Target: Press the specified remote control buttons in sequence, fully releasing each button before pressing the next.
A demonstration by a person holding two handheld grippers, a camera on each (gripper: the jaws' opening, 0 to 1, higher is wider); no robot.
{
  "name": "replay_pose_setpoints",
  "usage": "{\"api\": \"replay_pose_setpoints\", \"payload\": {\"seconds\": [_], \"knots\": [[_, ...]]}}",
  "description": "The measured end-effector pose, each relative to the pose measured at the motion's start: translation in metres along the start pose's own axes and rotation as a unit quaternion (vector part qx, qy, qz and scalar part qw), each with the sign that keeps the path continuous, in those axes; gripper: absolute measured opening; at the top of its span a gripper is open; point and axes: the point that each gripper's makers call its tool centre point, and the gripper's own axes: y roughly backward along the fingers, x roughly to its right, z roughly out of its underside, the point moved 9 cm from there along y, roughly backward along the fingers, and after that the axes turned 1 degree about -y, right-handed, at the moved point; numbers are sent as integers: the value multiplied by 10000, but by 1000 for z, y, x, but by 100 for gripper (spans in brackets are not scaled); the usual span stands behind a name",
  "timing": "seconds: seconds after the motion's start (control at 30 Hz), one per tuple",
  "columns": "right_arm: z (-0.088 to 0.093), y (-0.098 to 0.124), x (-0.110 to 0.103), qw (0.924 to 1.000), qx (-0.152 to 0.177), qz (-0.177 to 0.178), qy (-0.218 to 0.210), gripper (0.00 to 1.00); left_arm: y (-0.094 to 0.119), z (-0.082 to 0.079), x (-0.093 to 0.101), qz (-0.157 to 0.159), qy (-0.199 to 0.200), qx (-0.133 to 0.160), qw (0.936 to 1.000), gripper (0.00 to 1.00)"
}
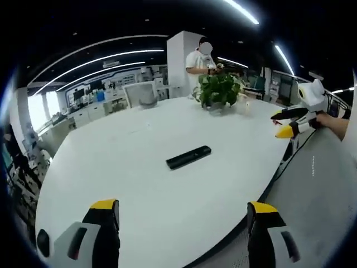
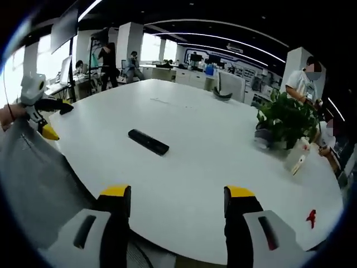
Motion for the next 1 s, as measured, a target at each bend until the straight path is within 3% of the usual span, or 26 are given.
{"api": "replay_pose_setpoints", "payload": {"seconds": [0.2,0.33,0.57,0.77,0.9,1.0], "knots": [[2,-4,-4,9994,-180,-112,283,70,2,0,-3,-119,-206,-164,9996,100],[1,-2,-1,9996,-55,-71,255,69,3,-7,-8,-110,-115,-160,9997,100],[0,1,3,9998,31,185,119,68,-10,-29,-13,151,-739,-119,9971,100],[1,-1,3,9997,-48,136,189,65,-27,-35,-5,533,-927,-171,9941,100],[0,-2,0,9995,-97,52,297,63,-32,-35,0,590,-994,-199,9931,100],[0,-3,-1,9993,-140,-1,360,62,-33,-37,4,677,-897,-9,9937,100]]}}
